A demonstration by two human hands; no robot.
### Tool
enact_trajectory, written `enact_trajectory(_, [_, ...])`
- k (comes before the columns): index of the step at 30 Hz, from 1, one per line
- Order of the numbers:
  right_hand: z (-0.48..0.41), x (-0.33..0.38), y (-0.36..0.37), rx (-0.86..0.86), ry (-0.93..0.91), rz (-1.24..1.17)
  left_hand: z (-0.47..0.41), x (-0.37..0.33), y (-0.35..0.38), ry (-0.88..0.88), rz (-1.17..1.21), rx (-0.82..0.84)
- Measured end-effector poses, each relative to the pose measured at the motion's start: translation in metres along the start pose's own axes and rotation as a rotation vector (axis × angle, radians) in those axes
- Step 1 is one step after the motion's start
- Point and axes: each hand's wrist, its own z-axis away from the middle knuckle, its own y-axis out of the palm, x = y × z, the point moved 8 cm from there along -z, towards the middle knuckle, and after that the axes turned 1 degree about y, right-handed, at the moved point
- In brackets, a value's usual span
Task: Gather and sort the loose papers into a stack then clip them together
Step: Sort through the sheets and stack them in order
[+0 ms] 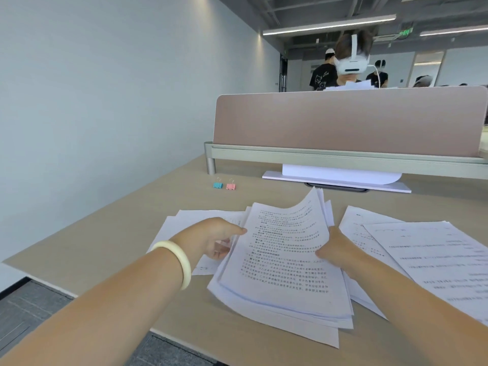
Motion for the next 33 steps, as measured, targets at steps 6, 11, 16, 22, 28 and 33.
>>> enact_trajectory(6, [0.007, 0.009, 0.000, 0.031, -0.057, 0.007, -0.009, 0.004, 0.011, 0.030, -0.042, 0.085])
enact_trajectory(11, [0.003, 0.012, 0.007, 0.091, -0.079, -0.066, -0.010, -0.006, 0.008, 0.194, -0.153, 0.003])
enact_trajectory(16, [-0.005, 0.020, -0.003, 0.036, -0.087, -0.423, 0.016, -0.025, -0.032, 0.480, 0.187, -0.010])
enact_trajectory(22, [-0.008, 0.091, 0.002, 0.254, -0.289, -0.708, 0.049, -0.031, -0.062, 0.701, 0.292, -0.077])
enact_trajectory(28, [0.022, 0.161, -0.034, 0.020, -0.633, -0.569, 0.069, -0.072, -0.078, 0.854, 0.212, -0.283])
enact_trajectory(33, [0.027, 0.162, -0.035, 0.057, -0.694, -0.533, 0.081, -0.088, -0.068, 0.907, 0.207, -0.277])
